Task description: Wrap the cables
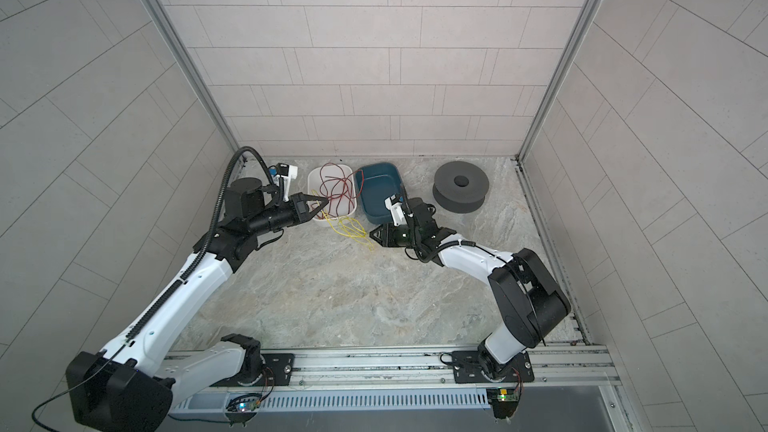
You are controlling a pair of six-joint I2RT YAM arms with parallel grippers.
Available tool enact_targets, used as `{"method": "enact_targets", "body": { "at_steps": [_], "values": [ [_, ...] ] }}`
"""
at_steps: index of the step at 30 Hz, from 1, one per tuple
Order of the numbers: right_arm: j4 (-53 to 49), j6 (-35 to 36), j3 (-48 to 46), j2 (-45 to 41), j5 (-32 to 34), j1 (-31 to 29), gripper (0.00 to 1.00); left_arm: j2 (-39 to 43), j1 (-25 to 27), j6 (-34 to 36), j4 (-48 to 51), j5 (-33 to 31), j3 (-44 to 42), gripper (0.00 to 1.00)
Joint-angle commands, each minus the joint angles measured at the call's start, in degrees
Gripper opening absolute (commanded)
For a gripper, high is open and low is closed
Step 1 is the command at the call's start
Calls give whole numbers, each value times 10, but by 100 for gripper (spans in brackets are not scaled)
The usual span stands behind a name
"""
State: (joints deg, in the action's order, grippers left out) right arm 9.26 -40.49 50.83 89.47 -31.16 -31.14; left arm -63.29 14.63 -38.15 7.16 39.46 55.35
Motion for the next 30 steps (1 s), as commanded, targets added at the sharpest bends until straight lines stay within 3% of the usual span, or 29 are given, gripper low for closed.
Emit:
{"method": "enact_targets", "body": {
  "at_steps": [1,6,12,20,25,30],
  "values": [
    [2,0,2,-10,17,-2,18,12,-3,1,-12,8,16,0],
    [-12,4,4,-14,17,-2,1,14,-3,3,-7,6,20,0],
    [-68,21,5,-53,35,23,0,13,-4,54,59,-8,52,0],
    [-89,-5,-23,-132,-58,169,0,6,-42,53,91,6,102,0],
    [-96,-27,-32,-172,-112,261,0,-7,-117,30,103,15,119,0],
    [-115,-50,-22,-200,-124,328,0,-25,-181,-5,109,19,122,0]
  ]
}}
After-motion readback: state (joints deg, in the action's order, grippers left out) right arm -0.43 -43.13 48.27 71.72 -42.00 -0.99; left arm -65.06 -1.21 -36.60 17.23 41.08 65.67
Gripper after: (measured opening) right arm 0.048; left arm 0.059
